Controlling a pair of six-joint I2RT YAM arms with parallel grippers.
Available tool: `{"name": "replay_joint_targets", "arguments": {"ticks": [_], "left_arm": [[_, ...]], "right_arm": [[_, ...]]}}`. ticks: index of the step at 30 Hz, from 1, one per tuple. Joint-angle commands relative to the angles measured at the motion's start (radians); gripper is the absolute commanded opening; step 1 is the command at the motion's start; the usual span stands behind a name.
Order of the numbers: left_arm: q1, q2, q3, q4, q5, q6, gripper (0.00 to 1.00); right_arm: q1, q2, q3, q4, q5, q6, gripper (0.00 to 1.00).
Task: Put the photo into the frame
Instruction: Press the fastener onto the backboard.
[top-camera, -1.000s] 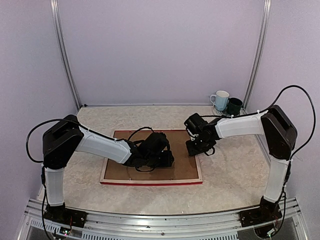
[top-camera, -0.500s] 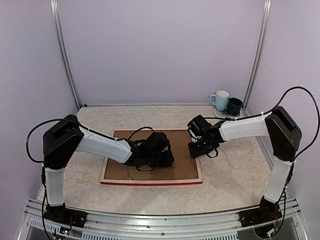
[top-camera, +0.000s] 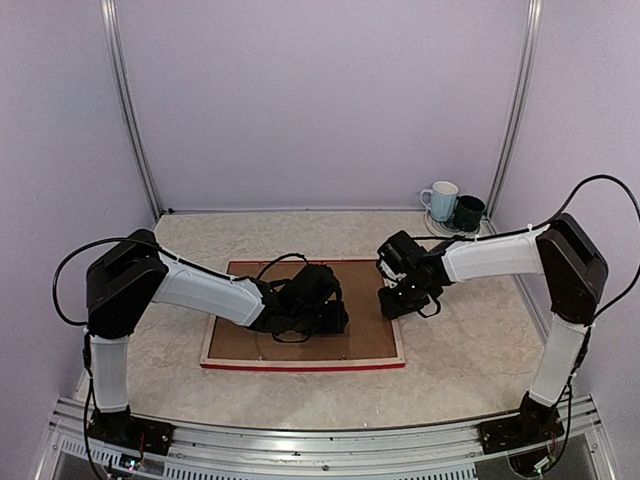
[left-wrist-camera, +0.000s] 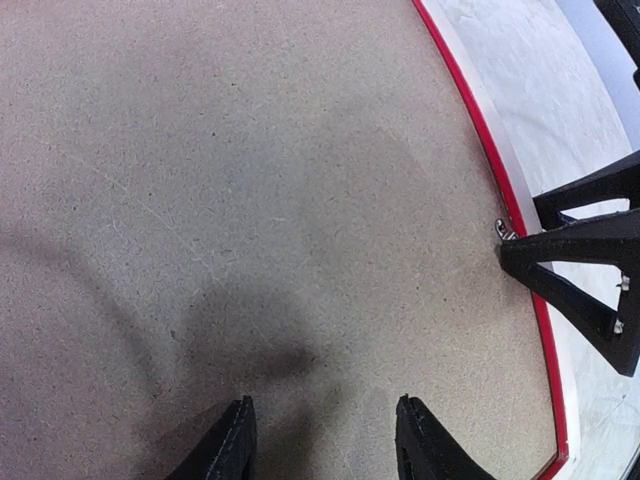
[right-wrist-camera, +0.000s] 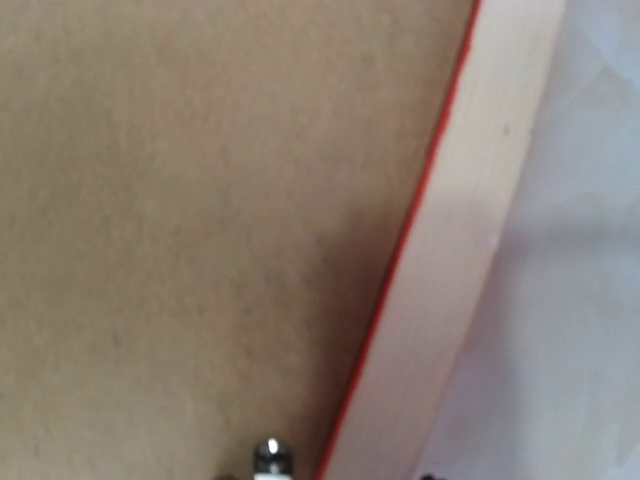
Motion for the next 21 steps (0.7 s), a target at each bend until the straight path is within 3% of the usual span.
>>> {"name": "replay_joint_targets", "arguments": {"ticks": [1, 21], "left_arm": [[-0.008, 0.074, -0.032, -0.105, 0.041, -0.014, 0.48], [-0.008, 0.081, -0.037, -0.092, 0.051, -0.013, 0.48]], "right_arm": [[-0.013, -0.051, -0.002, -0.036, -0.004, -0.002, 0.41], [-0.017, 0.046, 0.032, -0.050, 0.062, -0.021, 0.40]]}}
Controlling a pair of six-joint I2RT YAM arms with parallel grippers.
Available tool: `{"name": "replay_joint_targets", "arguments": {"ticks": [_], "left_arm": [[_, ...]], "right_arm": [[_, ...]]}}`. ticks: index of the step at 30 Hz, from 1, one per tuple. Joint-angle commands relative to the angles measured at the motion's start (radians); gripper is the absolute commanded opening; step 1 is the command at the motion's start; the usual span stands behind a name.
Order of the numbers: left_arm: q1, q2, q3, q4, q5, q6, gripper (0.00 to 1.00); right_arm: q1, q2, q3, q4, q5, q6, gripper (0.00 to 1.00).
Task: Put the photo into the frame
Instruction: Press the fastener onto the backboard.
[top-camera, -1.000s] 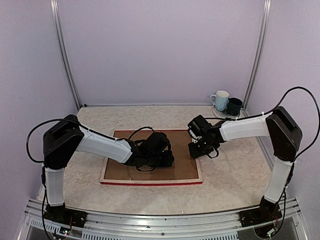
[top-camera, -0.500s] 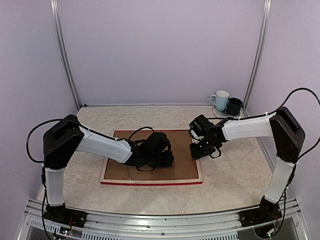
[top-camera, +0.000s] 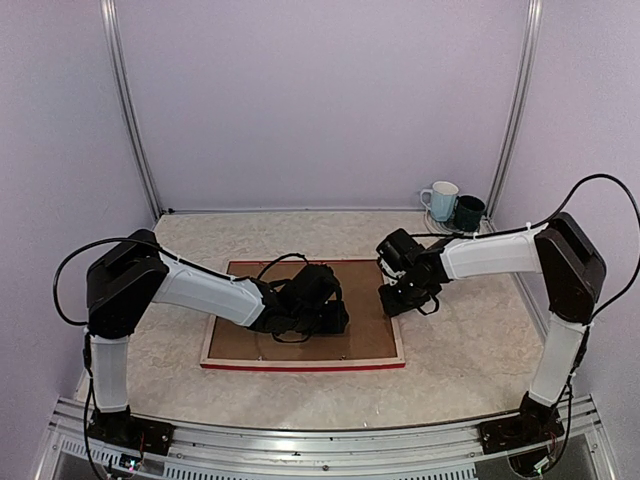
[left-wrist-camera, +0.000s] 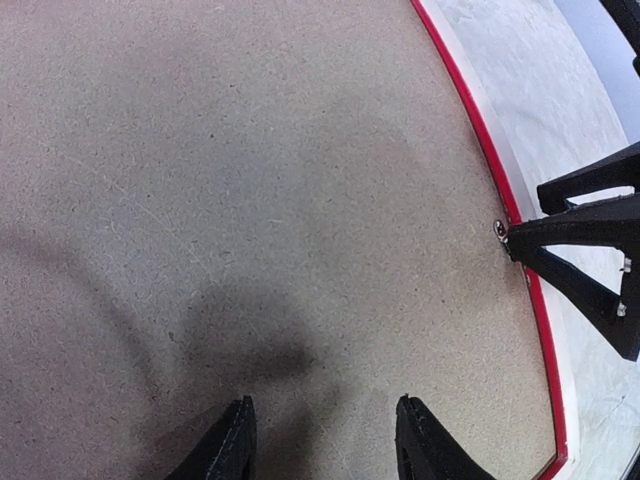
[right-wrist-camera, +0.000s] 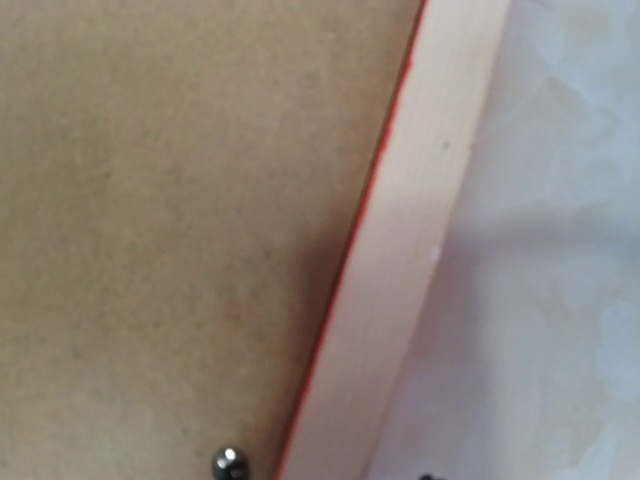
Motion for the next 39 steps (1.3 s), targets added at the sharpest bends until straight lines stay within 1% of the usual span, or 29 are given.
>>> {"name": "replay_joint_targets", "arguments": {"ticks": [1, 12, 16, 19, 23, 27, 39], "left_arm": [[-0.009, 0.079, -0.038, -0.095, 0.051, -0.013, 0.48], [-0.009, 0.085, -0.036, -0.094, 0.051, -0.012, 0.48], [-0.009, 0.083, -0.035, -0.095, 0.050, -0.010, 0.48], [-0.009, 0.082, -0.037, -0.097, 0.050, -0.011, 0.48], [-0.009, 0.082, -0.042, -0.097, 0.051, -0.010, 0.48], [-0.008, 0.078, -0.050, -0.096, 0.047, -0.010, 0.48], [-0.008, 0.079, -0.049, -0.099, 0.042, -0.007, 0.47]], "right_arm": [[-0.006, 0.045, 0.003, -0.011, 0.010, -0.014, 0.40], [-0.006, 0.018, -0.051, 0.002, -0.078, -0.035, 0.38], [-0.006, 0.023, -0.053, -0.013, -0.042, -0.028, 0.37], [-0.008, 0.027, -0.052, -0.021, 0.005, -0.015, 0.31], [-0.009, 0.051, -0.036, -0.031, 0.020, -0.014, 0.28], [-0.008, 0.060, -0.033, -0.029, 0.029, -0.015, 0.20], [-0.008, 0.042, -0.032, -0.042, 0.012, -0.034, 0.10]]}}
